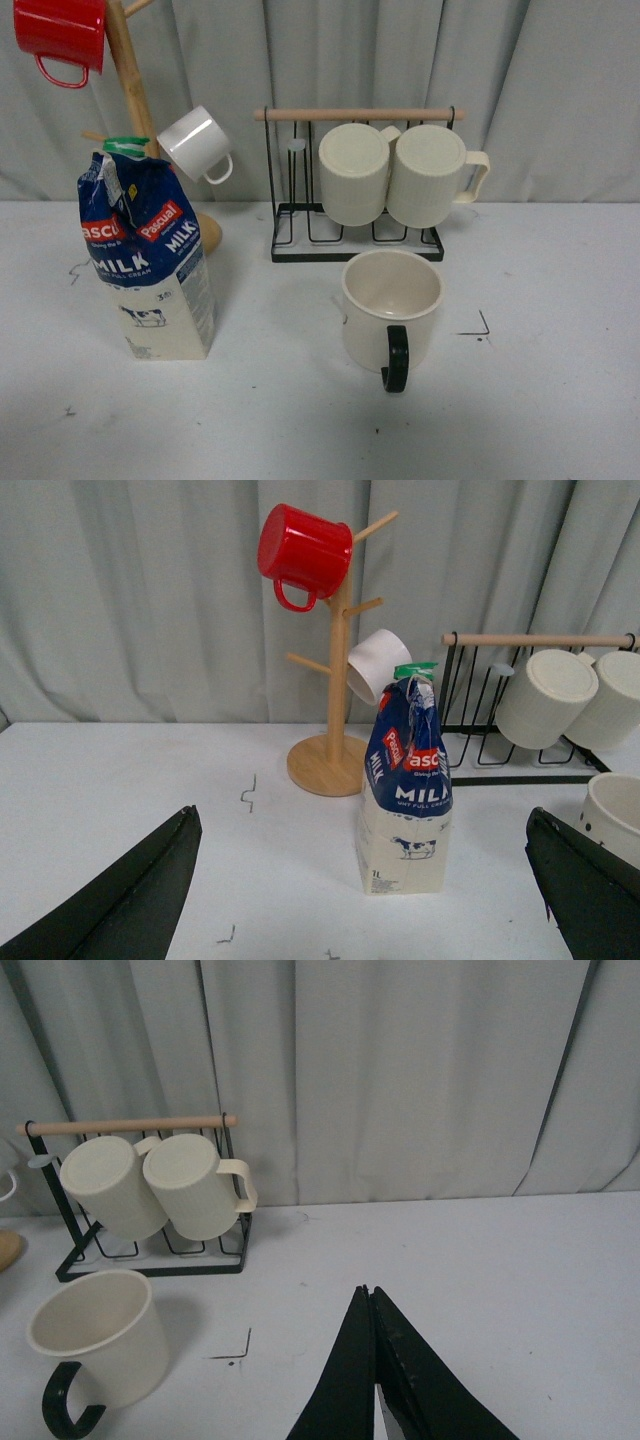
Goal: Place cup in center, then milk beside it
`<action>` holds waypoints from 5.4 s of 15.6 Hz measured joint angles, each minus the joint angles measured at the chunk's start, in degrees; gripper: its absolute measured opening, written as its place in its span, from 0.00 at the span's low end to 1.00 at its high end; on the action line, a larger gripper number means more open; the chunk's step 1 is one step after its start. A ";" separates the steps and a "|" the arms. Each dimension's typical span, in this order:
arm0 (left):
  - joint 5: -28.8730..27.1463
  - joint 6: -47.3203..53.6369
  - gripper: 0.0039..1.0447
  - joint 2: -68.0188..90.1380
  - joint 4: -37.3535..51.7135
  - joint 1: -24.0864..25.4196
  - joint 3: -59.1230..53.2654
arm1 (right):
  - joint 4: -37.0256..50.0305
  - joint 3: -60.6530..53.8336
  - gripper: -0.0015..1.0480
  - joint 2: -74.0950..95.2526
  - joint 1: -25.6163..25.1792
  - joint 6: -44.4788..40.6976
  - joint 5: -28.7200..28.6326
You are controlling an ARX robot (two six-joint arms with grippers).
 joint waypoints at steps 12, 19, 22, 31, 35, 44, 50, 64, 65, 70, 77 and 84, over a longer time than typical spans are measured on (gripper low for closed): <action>0.00 0.00 0.94 0.00 0.00 0.00 0.00 | -20.31 -0.04 0.02 -21.49 0.00 0.00 0.00; -0.02 0.00 0.94 0.00 0.04 0.00 0.00 | -33.57 -0.02 0.02 -33.70 0.00 0.00 0.04; 0.02 0.00 0.94 0.00 0.02 0.00 0.00 | -33.18 -0.02 0.23 -33.73 0.00 -0.11 0.02; 8.07 -10.03 0.94 46.53 5.81 -0.17 21.22 | -33.11 -0.02 0.93 -33.73 0.00 -0.09 0.00; 6.49 -4.15 0.94 67.98 13.88 3.52 32.48 | -33.11 -0.02 0.94 -33.73 0.00 -0.07 0.00; 5.57 -1.18 0.94 82.62 15.21 -3.21 41.16 | -33.11 -0.02 0.94 -33.73 0.00 -0.07 0.00; -1.73 2.54 0.94 91.43 18.38 -6.54 45.24 | -33.11 -0.02 0.94 -33.73 0.00 -0.07 0.00; -7.78 -0.57 0.22 99.03 19.04 -10.19 48.33 | -33.14 -0.02 0.94 -33.73 0.00 -0.07 0.00; -7.87 -0.87 0.10 99.03 18.78 -10.38 48.48 | -33.11 -0.02 0.94 -33.73 0.00 -0.07 0.00; -10.19 -2.67 0.03 97.92 16.20 -12.92 49.18 | -33.11 -0.02 0.94 -33.73 0.00 -0.07 0.00; -16.39 -4.85 0.03 97.15 16.59 -23.45 50.03 | -33.14 -0.02 0.94 -33.73 0.00 -0.07 0.00; -19.28 -8.74 0.03 99.93 17.11 -28.28 51.39 | -33.14 -0.02 0.94 -33.73 0.00 -0.07 0.00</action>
